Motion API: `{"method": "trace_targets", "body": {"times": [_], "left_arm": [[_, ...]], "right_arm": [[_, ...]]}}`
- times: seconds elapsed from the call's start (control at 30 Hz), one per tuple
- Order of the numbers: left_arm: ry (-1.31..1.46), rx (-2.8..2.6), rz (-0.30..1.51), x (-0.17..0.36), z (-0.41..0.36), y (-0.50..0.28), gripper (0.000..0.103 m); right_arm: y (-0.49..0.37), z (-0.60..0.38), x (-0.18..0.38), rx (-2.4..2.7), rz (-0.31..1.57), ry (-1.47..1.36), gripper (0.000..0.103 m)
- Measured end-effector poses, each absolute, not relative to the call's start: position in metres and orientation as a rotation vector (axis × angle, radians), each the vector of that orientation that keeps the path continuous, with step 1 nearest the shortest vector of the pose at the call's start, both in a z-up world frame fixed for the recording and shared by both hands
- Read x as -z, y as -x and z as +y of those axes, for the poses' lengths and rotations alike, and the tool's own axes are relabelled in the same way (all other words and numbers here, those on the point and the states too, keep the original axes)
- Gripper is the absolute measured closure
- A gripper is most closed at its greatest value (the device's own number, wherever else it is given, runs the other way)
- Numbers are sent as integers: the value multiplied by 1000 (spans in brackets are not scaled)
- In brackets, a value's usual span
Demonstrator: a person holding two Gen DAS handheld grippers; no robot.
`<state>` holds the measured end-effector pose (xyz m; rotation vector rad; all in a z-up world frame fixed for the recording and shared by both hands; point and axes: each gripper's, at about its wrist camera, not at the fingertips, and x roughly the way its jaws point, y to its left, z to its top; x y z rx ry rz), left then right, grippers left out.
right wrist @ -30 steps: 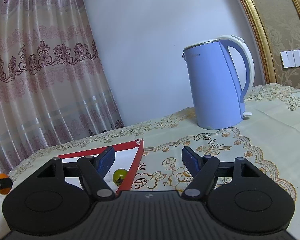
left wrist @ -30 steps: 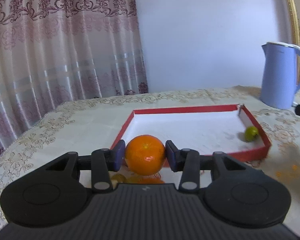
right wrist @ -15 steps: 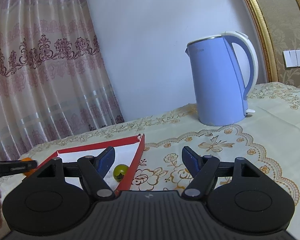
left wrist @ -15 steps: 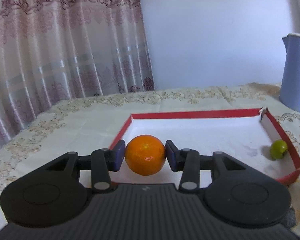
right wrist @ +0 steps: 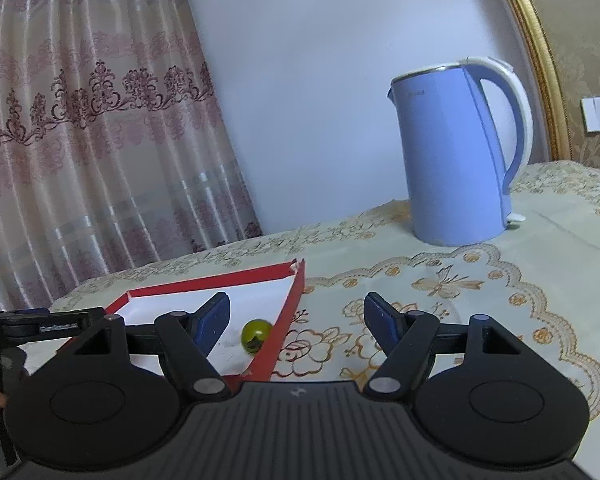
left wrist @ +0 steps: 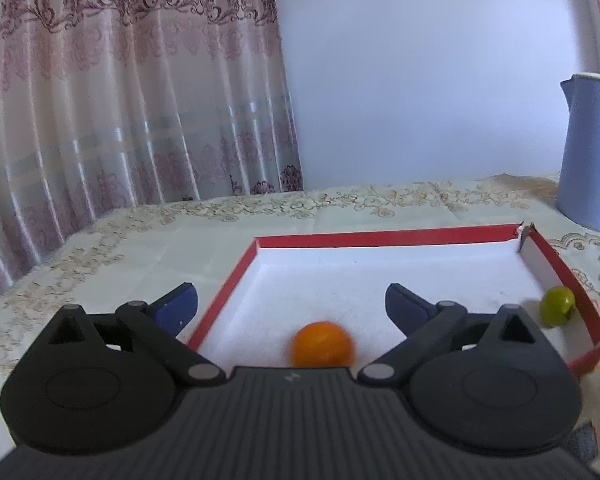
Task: Organize fruits
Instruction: 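Move the right gripper to another small green round fruit, then close the right gripper on the green round fruit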
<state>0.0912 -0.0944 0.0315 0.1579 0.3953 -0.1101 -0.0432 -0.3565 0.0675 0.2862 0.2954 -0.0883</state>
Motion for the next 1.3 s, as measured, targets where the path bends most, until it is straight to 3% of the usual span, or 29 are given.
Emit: {"method": "trace_targets", "body": {"times": [0.27,0.43,0.73,0.93,1.3], "left_arm": [[-61,83,327,-45,-13,-13,0],[0,-5,297,-32,39,27,0],[12,-59,310,-7,62,36,0],[9,-41,310,-5,62,34,0],[28,-23,338,-3,64,29,0]], "right_arm": [[66,-309,-81,-102,332,-195,29],[85,-257,-67,-211,447,-69,29],[83,-214,-44,-200,570,54,30],[75,-205,-35,-189,623,107,51],[66,-191,-31,-217,645,140,69]]}}
